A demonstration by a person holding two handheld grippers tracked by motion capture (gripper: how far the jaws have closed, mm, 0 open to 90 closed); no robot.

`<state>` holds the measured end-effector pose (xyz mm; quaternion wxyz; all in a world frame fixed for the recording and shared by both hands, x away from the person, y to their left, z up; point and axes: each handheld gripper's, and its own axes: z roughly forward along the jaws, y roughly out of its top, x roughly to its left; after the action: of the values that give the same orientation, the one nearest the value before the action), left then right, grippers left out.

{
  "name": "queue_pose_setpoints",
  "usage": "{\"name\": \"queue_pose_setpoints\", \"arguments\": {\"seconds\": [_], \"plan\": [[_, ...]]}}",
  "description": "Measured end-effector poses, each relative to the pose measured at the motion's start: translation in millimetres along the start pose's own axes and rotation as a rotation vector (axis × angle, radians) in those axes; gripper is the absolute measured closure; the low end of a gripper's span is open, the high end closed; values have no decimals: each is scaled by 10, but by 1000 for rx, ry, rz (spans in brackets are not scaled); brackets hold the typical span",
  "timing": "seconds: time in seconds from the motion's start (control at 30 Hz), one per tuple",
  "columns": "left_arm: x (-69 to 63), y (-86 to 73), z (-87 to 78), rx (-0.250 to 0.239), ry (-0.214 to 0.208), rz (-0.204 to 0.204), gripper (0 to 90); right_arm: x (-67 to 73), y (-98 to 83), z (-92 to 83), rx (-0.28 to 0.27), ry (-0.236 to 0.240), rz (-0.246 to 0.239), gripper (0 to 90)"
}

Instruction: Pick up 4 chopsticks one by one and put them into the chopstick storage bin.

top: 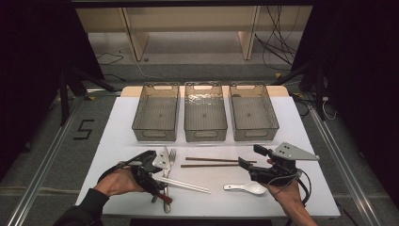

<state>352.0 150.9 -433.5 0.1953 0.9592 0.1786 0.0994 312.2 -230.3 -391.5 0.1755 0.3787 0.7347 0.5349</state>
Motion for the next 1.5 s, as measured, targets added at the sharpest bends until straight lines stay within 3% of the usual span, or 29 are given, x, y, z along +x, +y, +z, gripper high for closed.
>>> {"name": "queue_pose_setpoints", "arguments": {"seconds": [0.13,0.37,0.8,1.5], "plan": [[-25,-11,14,14,-6,26,269,0,0,0,-2,1,-2,264],[-64,-18,44,44,-21,56,249,6,4,-2,-2,2,-3,264],[-68,-47,107,68,-20,114,452,10,5,0,-1,4,-8,264],[-68,-54,164,104,-29,173,582,13,5,9,4,9,-10,264]]}}
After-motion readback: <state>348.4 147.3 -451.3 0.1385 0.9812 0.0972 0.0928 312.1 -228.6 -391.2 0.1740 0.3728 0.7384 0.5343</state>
